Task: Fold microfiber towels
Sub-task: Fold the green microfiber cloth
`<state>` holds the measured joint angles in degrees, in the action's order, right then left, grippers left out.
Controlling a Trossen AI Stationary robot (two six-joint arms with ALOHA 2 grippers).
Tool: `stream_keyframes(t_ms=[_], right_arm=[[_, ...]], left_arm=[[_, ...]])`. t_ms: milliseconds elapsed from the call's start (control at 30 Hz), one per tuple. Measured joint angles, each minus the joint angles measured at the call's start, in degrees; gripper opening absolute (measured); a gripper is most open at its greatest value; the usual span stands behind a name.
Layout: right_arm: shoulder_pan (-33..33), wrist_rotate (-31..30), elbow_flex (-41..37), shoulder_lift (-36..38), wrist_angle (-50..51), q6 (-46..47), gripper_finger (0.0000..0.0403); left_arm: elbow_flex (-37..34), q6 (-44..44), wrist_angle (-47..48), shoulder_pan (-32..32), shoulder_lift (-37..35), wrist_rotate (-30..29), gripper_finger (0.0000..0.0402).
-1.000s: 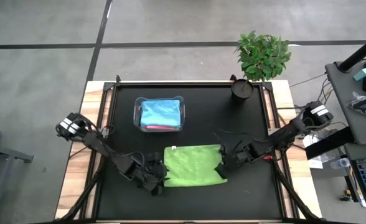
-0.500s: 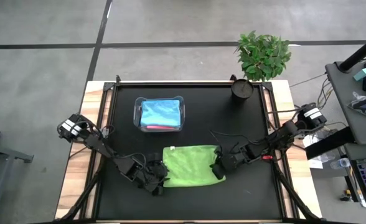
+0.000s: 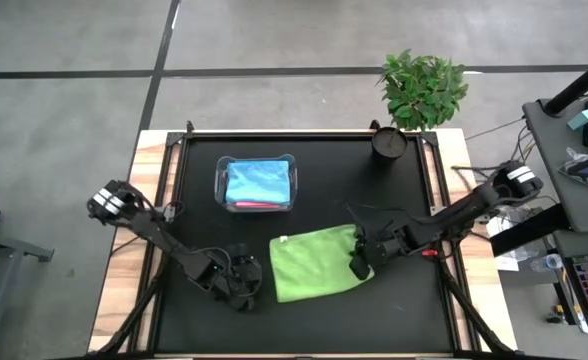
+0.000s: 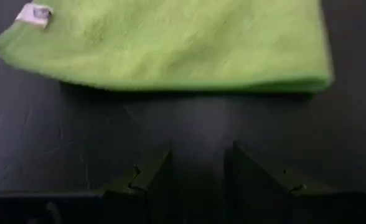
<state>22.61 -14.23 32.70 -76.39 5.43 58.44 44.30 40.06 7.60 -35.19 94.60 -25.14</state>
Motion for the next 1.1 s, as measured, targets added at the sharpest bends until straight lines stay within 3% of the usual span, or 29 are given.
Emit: stream_keyframes(t_ms=[200, 333, 1100], right_arm=[[-0.6, -0.7, 3.3, 4.8, 13.5, 2.4, 0.0012], [-0.9, -0.7, 6.9, 3.7, 15.1, 2.0, 0.0012], [-5.0, -0.3, 36.5, -22.4, 19.3, -17.5, 0.0012]], left_arm=[[-0.3, -5.0, -12.3, 1.4, 6.2, -2.4, 0.015], [0.0, -7.7, -18.3, 3.0, 9.1, -3.0, 0.015], [-0.4, -12.0, -23.7, 4.5, 10.5, -3.2, 0.015]])
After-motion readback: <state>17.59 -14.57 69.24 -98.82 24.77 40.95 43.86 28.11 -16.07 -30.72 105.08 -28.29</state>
